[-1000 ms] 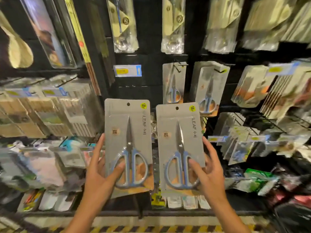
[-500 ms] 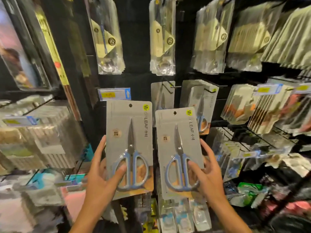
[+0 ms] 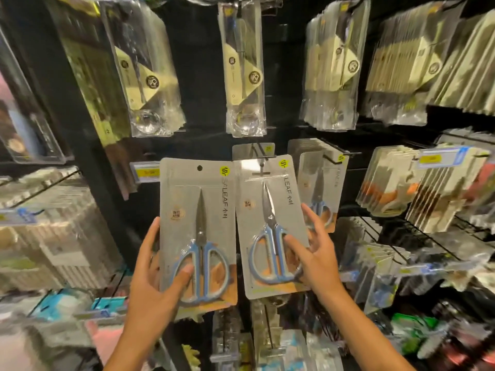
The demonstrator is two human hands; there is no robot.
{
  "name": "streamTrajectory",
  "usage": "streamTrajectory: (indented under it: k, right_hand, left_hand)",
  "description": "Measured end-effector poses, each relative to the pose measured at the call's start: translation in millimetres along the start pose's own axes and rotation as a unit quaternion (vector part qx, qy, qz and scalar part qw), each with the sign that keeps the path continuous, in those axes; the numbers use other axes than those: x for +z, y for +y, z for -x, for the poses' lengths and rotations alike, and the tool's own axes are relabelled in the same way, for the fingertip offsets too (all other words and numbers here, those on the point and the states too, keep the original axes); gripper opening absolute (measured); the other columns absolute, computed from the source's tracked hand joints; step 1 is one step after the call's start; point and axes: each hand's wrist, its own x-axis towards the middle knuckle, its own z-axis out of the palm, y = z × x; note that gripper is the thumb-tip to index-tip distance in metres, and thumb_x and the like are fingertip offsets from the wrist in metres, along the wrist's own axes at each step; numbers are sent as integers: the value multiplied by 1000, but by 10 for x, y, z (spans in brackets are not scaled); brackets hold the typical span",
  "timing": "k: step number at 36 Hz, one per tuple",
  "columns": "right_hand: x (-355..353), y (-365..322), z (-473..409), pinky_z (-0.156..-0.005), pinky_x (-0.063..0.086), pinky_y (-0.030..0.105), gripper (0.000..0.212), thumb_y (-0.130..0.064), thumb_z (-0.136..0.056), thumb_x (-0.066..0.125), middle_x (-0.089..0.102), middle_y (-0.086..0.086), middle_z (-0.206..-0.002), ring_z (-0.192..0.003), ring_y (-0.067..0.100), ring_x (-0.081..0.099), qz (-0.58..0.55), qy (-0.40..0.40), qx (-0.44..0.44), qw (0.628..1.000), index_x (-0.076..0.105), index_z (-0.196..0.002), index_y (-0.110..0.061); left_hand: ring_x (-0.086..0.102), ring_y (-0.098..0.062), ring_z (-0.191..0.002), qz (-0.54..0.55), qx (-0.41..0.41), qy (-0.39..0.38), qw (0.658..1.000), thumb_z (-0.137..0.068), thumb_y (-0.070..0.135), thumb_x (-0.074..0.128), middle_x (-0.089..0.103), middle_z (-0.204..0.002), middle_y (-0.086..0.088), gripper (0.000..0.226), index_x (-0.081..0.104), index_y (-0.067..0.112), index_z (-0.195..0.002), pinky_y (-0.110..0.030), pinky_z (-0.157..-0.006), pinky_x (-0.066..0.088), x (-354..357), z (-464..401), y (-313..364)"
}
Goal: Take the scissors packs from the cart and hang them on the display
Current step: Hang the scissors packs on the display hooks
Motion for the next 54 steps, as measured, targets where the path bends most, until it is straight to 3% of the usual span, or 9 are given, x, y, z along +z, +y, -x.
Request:
streamTrajectory:
  k: [10, 24, 27, 30, 33, 36, 38, 44, 54]
  right_hand:
    - [-5, 203, -46, -87, 57, 21, 67, 2, -95, 64, 67, -10, -132, -117, 8, 67, -22, 7, 11, 1000, 41, -150, -29]
    - [72, 452, -248, -94, 48, 7, 69, -14, -100, 61, 39, -27, -153, -132, -6, 44, 61, -12, -12, 998, 28, -157, -37]
    - [121, 513, -345, -88, 60, 36, 70, -26, -103, 57, 43, -47, -139, -95, 12, 69, 125, -17, -18, 992, 19, -157, -48]
    - [157, 658, -514, -91, 44, 70, 70, -27, -106, 53, 53, 13, -135, -113, 55, 43, 156, -20, -12, 988, 12, -159, -45]
    - [217, 821, -723, -69, 54, 63, 71, -32, -107, 47, 51, 39, -124, -90, 54, 58, 185, -24, -2, 983, 1, -157, -52]
    - [296, 1010, -967, -47, 44, 42, 72, -37, -108, 42, 64, 2, -122, -51, 26, 48, 204, -39, -2, 978, -9, -151, -61]
    - [358, 1070, -1126, -52, 51, 44, 73, -34, -108, 42, 56, -3, -137, -58, 30, 57, 219, -31, 12, 975, -10, -153, -58]
    - [504, 1223, -1515, -58, 53, 50, 78, -28, -109, 42, 64, 17, -85, -69, 39, 63, 265, -29, 66, 961, -16, -154, -53]
    - [540, 1205, -1596, -102, 44, 47, 79, -28, -105, 52, 33, 17, -155, -131, 37, 49, 257, 20, 65, 964, -2, -161, -39]
  left_hand:
    - [59, -7, -131, -7, -8, 6, 1000, -84, 20, 76, 50, -154, 19, 89, 32, 64, -147, -42, -105, 50, 62, -64, -61]
    - [64, 1, -121, 11, 12, 13, 1000, -81, 21, 74, 59, -134, 38, 91, 30, 52, -154, -15, -90, 56, 187, -235, -32]
    - [66, -1, -119, 11, 25, 20, 999, -81, 18, 75, 62, -133, 32, 91, 31, 50, -155, -16, -89, 57, 205, -310, -17]
    - [68, -7, -119, 19, 36, 26, 999, -81, 17, 75, 66, -136, 20, 91, 32, 50, -154, -22, -90, 59, 211, -384, -13]
    - [68, -9, -119, 27, 44, 25, 998, -81, 15, 74, 67, -136, 12, 91, 33, 50, -154, -21, -86, 60, 210, -448, 1]
    - [68, -7, -118, 30, 53, 26, 998, -81, 13, 74, 67, -136, 11, 92, 33, 48, -155, -18, -84, 59, 210, -501, 15]
    - [67, -7, -120, 31, 60, 27, 997, -80, 12, 74, 65, -139, 11, 92, 33, 47, -155, -19, -85, 59, 206, -535, 23]
    - [64, -3, -123, 32, 78, 35, 996, -80, 6, 73, 60, -140, 27, 94, 32, 40, -157, -17, -88, 58, 182, -609, 37]
    - [66, 2, -116, 37, 79, 41, 995, -80, 3, 71, 61, -131, 37, 93, 31, 38, -157, -15, -84, 58, 209, -589, 110]
